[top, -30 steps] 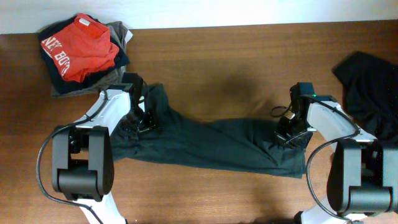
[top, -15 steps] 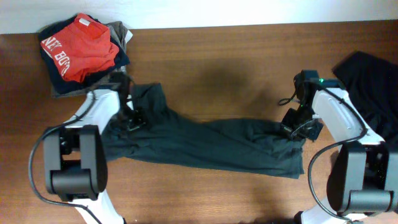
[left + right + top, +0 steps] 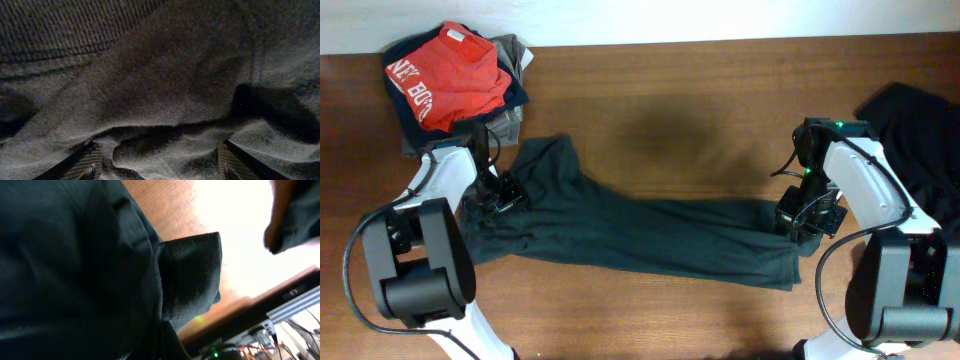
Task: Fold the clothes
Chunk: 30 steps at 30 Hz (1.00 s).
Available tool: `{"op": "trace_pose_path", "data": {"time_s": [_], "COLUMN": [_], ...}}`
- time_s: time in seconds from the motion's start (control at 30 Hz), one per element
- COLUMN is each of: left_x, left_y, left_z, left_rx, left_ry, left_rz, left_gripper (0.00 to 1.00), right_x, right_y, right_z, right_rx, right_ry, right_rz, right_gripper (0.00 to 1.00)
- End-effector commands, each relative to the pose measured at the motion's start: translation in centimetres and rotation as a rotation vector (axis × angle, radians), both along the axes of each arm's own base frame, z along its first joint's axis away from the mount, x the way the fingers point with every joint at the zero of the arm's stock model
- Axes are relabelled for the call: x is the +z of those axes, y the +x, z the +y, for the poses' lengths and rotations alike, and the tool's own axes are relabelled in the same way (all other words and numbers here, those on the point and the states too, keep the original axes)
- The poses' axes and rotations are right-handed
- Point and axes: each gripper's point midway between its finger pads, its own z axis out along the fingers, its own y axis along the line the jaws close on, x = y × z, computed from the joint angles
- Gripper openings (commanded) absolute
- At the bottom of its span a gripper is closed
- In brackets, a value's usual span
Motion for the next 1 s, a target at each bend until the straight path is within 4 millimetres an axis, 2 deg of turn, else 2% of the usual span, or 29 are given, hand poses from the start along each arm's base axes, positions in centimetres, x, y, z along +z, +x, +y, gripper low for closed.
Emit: {"op": "trace_pose_path", "data": {"time_s": [0.0, 0.33, 0.43, 0.5, 0.57, 0.63, 0.77, 0.83, 0.87, 0.9, 0.93, 0.97], "left_x": [-1.0, -1.0, -0.9, -0.7, -0.2, 0.7, 3.3, 4.8, 5.5, 6.3, 6.8, 7.2], "left_y": [-0.6, -0.7, -0.8, -0.7, -0.5, -0.3, 0.1, 0.3, 0.4, 0.5, 0.5, 0.4], "left_z": [1.6, 2.5, 2.7, 2.9, 3.0, 3.2, 4.4, 4.7, 4.7, 4.7, 4.5, 4.1], "left_rx": [0.035, 0.062, 0.07, 0.072, 0.074, 0.072, 0.069, 0.067, 0.067, 0.067, 0.062, 0.041], "left_ry": [0.037, 0.036, 0.036, 0.037, 0.036, 0.049, 0.105, 0.121, 0.12, 0.115, 0.107, 0.095], "left_rz": [0.033, 0.033, 0.037, 0.033, 0.037, 0.044, 0.067, 0.075, 0.076, 0.078, 0.083, 0.09], "left_gripper": [0.73, 0.73, 0.74, 0.74, 0.75, 0.82, 0.85, 0.87, 0.87, 0.87, 0.87, 0.87], "right_x": [0.4, -0.7, -1.1, -1.1, -1.1, -1.2, -1.2, -1.4, -1.5, -1.7, -1.8, -1.9], "right_y": [-0.4, -2.2, -2.6, -2.6, -2.4, -2.1, -1.3, -0.7, -0.3, 0.2, 0.6, 1.0], "right_z": [0.0, 0.4, 0.4, 0.4, 0.4, 0.3, 0.2, 0.2, 0.1, 0.1, 0.0, 0.0], "right_rx": [-0.009, -0.009, -0.009, 0.002, 0.001, -0.002, 0.0, 0.039, 0.063, 0.098, 0.112, 0.116], "right_ry": [-0.003, 0.015, 0.016, 0.019, 0.019, 0.018, 0.016, 0.026, 0.03, 0.039, 0.042, 0.042], "right_rz": [0.02, 0.077, 0.086, 0.087, 0.079, 0.066, 0.034, 0.01, -0.004, -0.027, -0.042, -0.059], "right_gripper": [0.07, 0.09, 0.19, 0.19, 0.19, 0.19, 0.21, 0.35, 0.46, 0.64, 0.7, 0.71]}}
